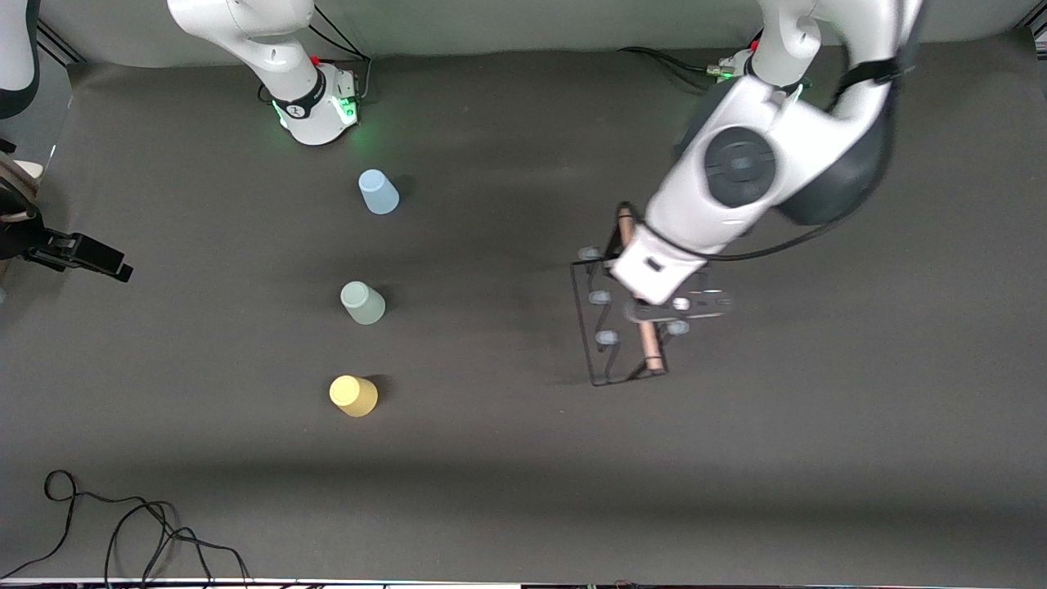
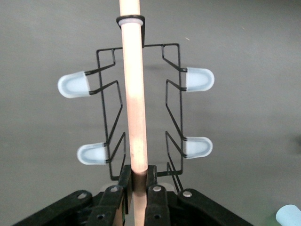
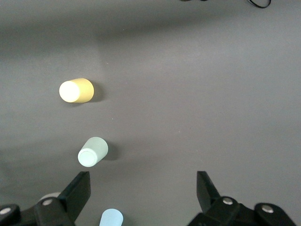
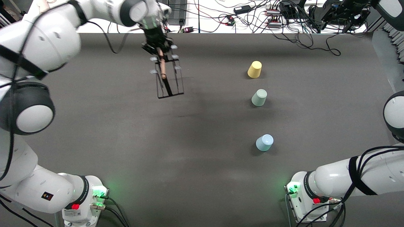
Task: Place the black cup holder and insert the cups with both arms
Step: 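Carry the cup holder with the left gripper to the table middle, then lower the cup holder onto the table and open the left gripper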
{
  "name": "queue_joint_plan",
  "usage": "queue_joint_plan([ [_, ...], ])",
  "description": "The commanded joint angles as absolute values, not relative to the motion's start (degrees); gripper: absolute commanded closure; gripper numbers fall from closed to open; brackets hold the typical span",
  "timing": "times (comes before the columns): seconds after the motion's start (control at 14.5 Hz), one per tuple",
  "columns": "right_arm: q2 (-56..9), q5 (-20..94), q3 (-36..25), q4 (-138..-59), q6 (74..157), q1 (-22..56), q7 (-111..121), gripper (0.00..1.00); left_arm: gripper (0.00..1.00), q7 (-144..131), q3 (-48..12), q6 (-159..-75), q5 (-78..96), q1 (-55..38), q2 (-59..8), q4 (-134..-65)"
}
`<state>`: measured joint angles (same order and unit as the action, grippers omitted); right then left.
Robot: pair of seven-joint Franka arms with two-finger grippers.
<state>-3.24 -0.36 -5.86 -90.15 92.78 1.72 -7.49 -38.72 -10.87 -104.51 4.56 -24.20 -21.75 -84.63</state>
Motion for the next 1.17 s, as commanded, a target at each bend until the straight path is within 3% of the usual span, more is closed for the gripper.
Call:
queue_joint_plan([
  [0.0, -3.7, -0.4, -6.0, -88.9, 91.6, 1.7, -7.8, 0.00, 1.00, -43.6, -10.2, -107.1, 4.6, -30.0, -25.8, -80.9],
  [0.41, -3.7, -0.4, -6.2, -88.9, 91.5, 1.6, -7.8, 0.00, 1.00, -56.5, -10.2, -109.0, -1.2, -38.1, -35.5, -71.3],
  [1.1, -3.6, -0.4, -6.3, -89.0, 91.4, 1.8, -7.8, 0.00, 1.00, -53.3, -10.2, -116.1, -3.1, -40.4, -38.9, -71.6],
])
